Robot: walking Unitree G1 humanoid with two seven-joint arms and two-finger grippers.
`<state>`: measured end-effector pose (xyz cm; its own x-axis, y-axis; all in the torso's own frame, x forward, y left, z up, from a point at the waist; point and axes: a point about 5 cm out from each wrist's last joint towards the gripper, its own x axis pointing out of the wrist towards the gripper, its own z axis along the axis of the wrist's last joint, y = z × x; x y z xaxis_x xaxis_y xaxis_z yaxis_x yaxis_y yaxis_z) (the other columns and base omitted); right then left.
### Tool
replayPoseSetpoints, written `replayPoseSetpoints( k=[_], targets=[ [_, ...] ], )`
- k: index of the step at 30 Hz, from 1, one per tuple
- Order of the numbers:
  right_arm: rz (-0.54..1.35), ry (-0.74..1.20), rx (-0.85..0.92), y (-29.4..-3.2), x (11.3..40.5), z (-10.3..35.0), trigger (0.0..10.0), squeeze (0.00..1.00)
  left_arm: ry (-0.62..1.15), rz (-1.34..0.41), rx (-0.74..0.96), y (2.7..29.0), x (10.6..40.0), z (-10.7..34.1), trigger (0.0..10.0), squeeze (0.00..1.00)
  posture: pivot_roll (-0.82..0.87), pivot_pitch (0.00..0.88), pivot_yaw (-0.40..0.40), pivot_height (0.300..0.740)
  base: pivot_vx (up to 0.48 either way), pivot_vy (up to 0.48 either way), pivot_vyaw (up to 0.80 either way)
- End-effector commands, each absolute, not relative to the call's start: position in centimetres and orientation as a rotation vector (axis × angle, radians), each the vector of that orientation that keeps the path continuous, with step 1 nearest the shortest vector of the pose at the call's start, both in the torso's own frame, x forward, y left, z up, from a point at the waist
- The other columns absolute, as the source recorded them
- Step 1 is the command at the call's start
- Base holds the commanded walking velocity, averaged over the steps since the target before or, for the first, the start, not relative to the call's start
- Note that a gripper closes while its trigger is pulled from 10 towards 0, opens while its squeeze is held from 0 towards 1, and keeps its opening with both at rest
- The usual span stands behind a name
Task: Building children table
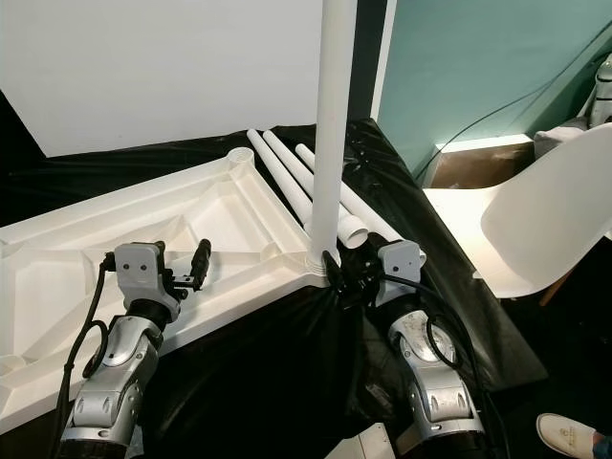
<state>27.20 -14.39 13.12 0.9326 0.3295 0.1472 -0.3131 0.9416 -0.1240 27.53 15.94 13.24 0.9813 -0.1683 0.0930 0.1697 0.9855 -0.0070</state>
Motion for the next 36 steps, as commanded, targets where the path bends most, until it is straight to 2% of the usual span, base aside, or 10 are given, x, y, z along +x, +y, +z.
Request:
replayPoseSetpoints(
  k=[1, 18, 19, 25, 36],
  targets=[
    [0.323, -0.170, -0.102, -14.3, 27.5, 13.2, 10.0, 0.00, -0.087, -0.091, -0.026, 16.3, 27.7, 13.1, 10.0, 0.00, -0.03, 0.000, 0.065, 0.740, 0.000, 0.000, 0.00],
    [0.323, -0.170, -0.102, -14.3, 27.5, 13.2, 10.0, 0.00, -0.087, -0.091, -0.026, 16.3, 27.7, 13.1, 10.0, 0.00, -0.03, 0.000, 0.065, 0.740, 0.000, 0.000, 0.00],
    [0.331, -0.167, -0.094, -14.5, 27.2, 13.2, 10.0, 0.00, -0.088, -0.096, -0.019, 16.3, 27.5, 13.1, 10.0, 0.00, -0.04, 0.000, 0.000, 0.740, 0.000, 0.000, 0.00],
    [0.352, -0.166, -0.136, -13.7, 27.5, 13.4, 10.0, 0.00, -0.149, -0.144, -0.027, 15.1, 25.3, 13.2, 10.0, 0.00, -0.01, 0.000, 0.000, 0.740, 0.000, 0.000, 0.00],
    [0.374, -0.171, -0.156, -13.3, 27.6, 13.4, 10.0, 0.00, -0.157, -0.144, -0.024, 15.0, 25.1, 13.2, 10.0, 0.00, -0.01, 0.000, 0.000, 0.740, 0.000, 0.000, 0.09]
  ],
)
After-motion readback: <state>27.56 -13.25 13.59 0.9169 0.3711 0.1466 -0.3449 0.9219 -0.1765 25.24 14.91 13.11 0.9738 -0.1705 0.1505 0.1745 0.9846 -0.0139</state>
